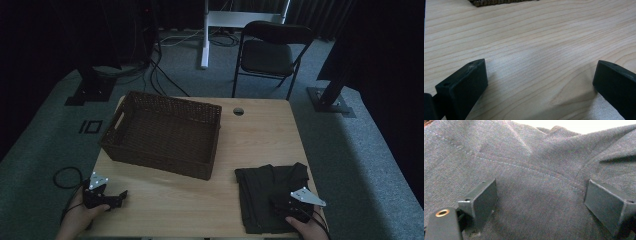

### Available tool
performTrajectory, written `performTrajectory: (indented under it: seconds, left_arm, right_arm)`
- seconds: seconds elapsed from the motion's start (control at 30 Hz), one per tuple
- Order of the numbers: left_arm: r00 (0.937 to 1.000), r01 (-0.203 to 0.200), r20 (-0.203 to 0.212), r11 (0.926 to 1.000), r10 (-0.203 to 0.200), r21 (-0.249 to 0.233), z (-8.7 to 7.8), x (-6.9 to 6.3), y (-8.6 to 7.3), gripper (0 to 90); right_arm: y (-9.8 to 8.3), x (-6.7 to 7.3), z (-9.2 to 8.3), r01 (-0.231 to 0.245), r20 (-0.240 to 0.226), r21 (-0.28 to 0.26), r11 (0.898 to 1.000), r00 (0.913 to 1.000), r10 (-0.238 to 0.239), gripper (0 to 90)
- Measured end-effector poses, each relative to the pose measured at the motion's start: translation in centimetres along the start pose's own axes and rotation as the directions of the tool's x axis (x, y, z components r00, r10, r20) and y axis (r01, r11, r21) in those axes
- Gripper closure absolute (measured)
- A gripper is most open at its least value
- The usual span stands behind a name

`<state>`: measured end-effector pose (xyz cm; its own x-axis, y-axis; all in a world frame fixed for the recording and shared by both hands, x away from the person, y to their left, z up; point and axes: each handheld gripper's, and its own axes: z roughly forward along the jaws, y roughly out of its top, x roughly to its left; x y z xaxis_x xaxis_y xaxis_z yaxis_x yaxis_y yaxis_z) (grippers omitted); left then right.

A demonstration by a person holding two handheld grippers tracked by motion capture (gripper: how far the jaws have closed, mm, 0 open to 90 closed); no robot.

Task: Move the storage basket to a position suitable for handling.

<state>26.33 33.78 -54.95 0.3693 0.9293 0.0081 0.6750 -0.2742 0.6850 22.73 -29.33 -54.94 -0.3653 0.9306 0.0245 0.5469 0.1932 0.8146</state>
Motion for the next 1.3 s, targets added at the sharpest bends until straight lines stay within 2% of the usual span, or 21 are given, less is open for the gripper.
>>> performTrajectory:
  seconds: [0.2,0.27,0.4,0.47,0.53,0.6,0.7,0.77,0.83,0.87,0.9,0.97,1.07,1.2,1.3]
  left_arm:
    - [0.9999,-0.006,0.015,1.0,0.006,-0.001,-0.1,0.2,0.0,0.0]
    - [0.9995,0.015,0.026,0.9998,-0.015,-0.015,-0.2,0.5,-0.1,0.7]
    - [0.9993,0.031,0.021,0.9993,-0.03,-0.023,-0.4,0.9,-0.2,4.6]
    - [0.9994,0.033,0.01,0.9993,-0.033,-0.02,-0.4,1.1,-0.2,5.0]
    - [0.999,0.042,0.018,0.9987,-0.042,-0.027,-0.6,1.3,-0.2,5.1]
    - [0.9992,0.036,0.02,0.9987,-0.035,-0.037,-0.8,1.5,-0.2,5.1]
    - [0.9994,0.031,0.012,0.9989,-0.031,-0.034,-0.9,1.7,-0.1,5.1]
    - [0.9996,0.026,0.007,0.9991,-0.026,-0.034,-1.1,1.9,0.0,5.1]
    - [0.9997,-0.003,-0.024,0.999,0.002,-0.045,-1.2,2.1,0.1,5.1]
    - [0.9992,-0.014,-0.039,0.9993,0.012,-0.035,-1.3,2.2,0.2,5.1]
    - [0.9992,-0.014,-0.039,0.9993,0.012,-0.035,-1.3,2.2,0.2,5.1]
    - [0.9995,0.014,-0.026,0.9985,-0.015,-0.054,-1.3,2.5,0.4,5.1]
    - [0.9992,0.015,-0.037,0.9984,-0.017,-0.055,-1.5,2.9,0.6,5.0]
    - [0.9995,0.016,-0.027,0.9975,-0.018,-0.069,-1.6,3.2,0.9,5.0]
    - [0.9993,0.034,-0.011,0.9961,-0.035,-0.082,-1.6,3.5,1.3,5.1]
  right_arm:
    - [-0.1,-0.1,-0.2,-0.005,-0.006,-0.017,1.0,1.0,0.005,11.1]
    - [0.2,-0.1,-0.5,-0.016,-0.002,-0.022,1.0,0.9999,0.016,13.0]
    - [0.9,0.1,-0.8,-0.012,0.003,-0.031,0.999,0.9999,0.012,13.0]
    - [1.5,0.5,-0.9,-0.001,-0.005,-0.042,0.999,1.0,0.001,13.0]
    - [2.1,1.0,-1.0,0.012,-0.021,-0.051,0.999,0.9997,-0.013,13.0]
    - [3.1,1.7,-0.8,0.003,-0.054,-0.069,0.998,0.9985,-0.007,13.0]
    - [3.7,2.2,-0.6,0.015,-0.066,-0.077,0.997,0.9977,-0.02,13.0]
    - [4.6,3.0,-0.3,0.025,-0.083,-0.089,0.996,0.996,-0.033,13.0]
    - [4.9,3.3,-0.1,0.032,-0.086,-0.095,0.995,0.9955,-0.041,13.0]
    - [5.5,3.8,0.2,0.035,-0.096,-0.101,0.994,0.9943,-0.045,13.0]
    - [5.8,4.0,0.4,0.039,-0.101,-0.104,0.994,0.9936,-0.05,13.0]
    - [6.1,4.2,0.6,0.042,-0.105,-0.105,0.994,0.9931,-0.053,13.0]
    - [6.9,4.8,1.3,0.051,-0.112,-0.112,0.992,0.9916,-0.064,13.0]
    - [8.1,5.8,2.0,0.071,-0.125,-0.124,0.99,0.9884,-0.086,13.0]
    - [8.8,6.4,2.4,0.07,-0.134,-0.133,0.989,0.9871,-0.088,12.8]
